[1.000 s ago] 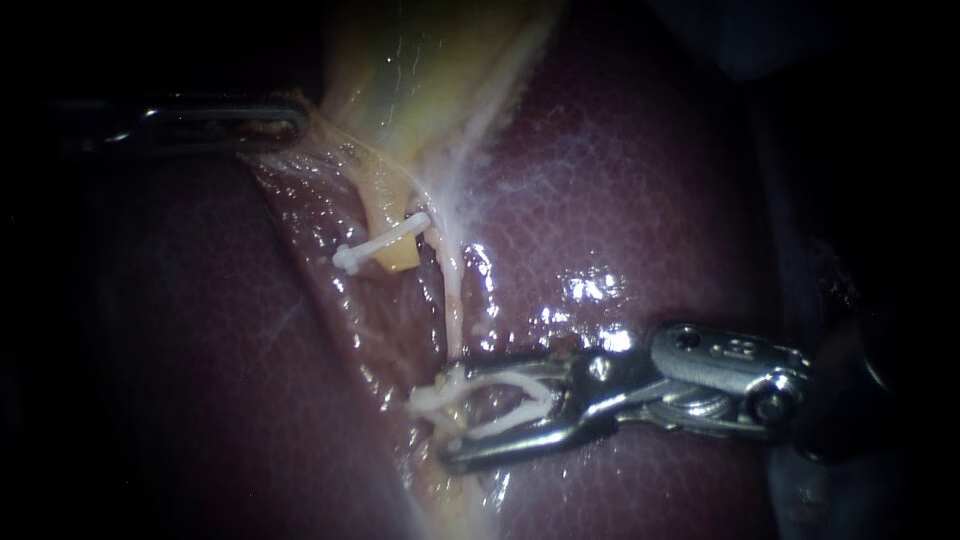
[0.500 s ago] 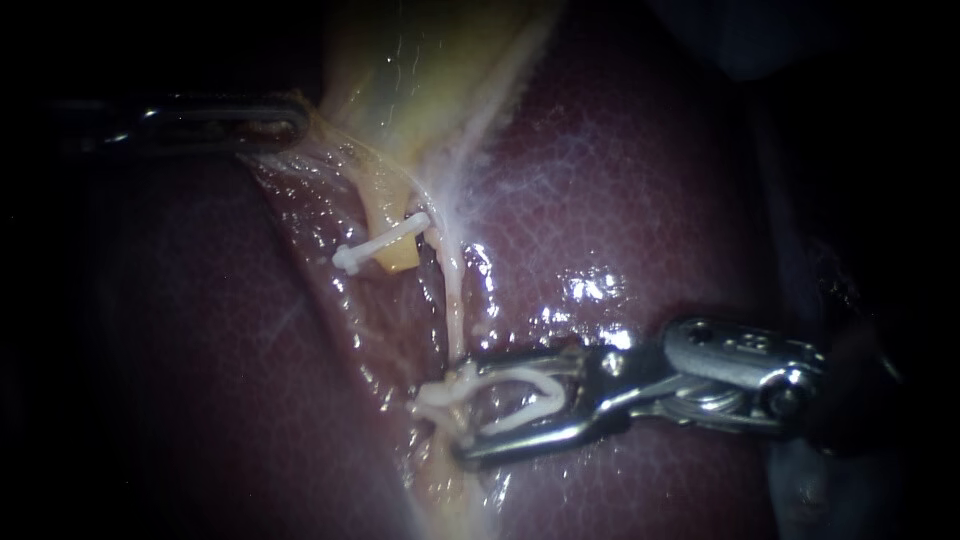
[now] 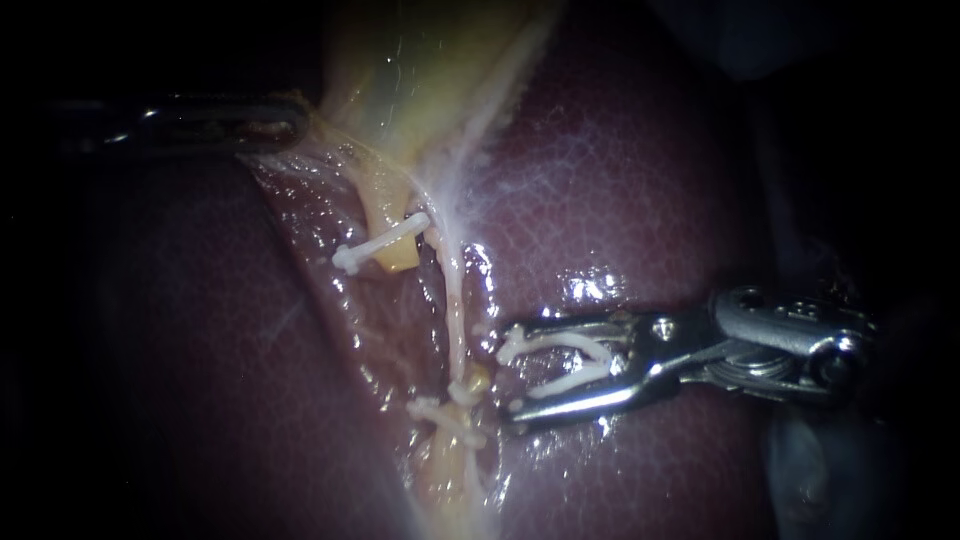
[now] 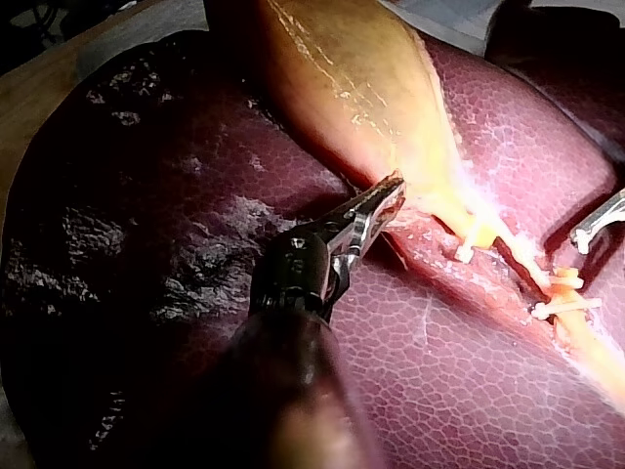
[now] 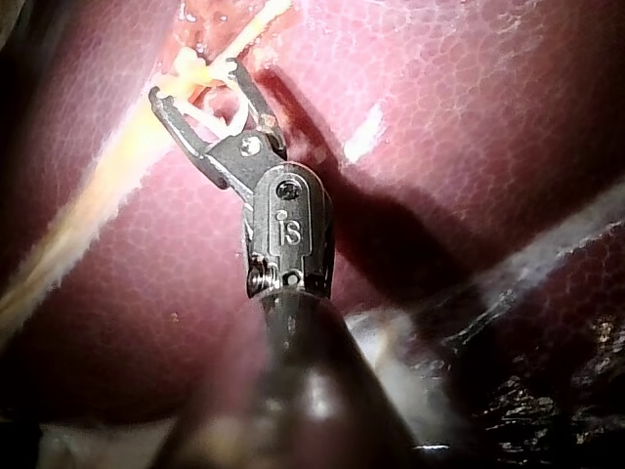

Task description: Clipping first clip right tube

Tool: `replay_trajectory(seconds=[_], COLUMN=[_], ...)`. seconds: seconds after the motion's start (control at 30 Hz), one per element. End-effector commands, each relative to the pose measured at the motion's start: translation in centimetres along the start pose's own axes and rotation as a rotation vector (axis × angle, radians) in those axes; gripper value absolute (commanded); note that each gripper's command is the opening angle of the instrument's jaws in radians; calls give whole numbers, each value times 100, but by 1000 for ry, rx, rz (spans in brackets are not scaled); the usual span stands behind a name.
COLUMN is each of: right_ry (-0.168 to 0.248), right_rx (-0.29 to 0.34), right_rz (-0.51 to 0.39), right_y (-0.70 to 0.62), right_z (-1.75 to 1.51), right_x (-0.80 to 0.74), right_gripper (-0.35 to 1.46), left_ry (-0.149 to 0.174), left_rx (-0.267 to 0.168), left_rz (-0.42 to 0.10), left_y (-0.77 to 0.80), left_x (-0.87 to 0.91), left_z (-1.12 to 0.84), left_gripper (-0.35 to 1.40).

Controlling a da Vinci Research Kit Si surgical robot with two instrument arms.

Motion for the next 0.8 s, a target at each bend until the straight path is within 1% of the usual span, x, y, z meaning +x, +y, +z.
replay_trajectory(seconds=[0.03,0.17,0.3,0.47,0.8], right_ry=[-5,-17,-40,-46,-61], right_rx=[-3,10,19,33,67], right_rz=[-1,-8,-13,-19,-43], right_y=[0,0,0,-2,-8], right_z=[1,6,10,18,53], right_x=[-3,-13,-20,-25,-37], right_gripper=[50,50,50,50,50], left_ry=[0,0,0,0,-3], left_rx=[1,1,1,1,1], left_rz=[0,0,0,0,0], left_y=[0,0,0,0,0], left_x=[0,0,0,0,0], left_z=[0,-1,-1,-1,0], left_gripper=[-35,-35,-35,-35,-35])
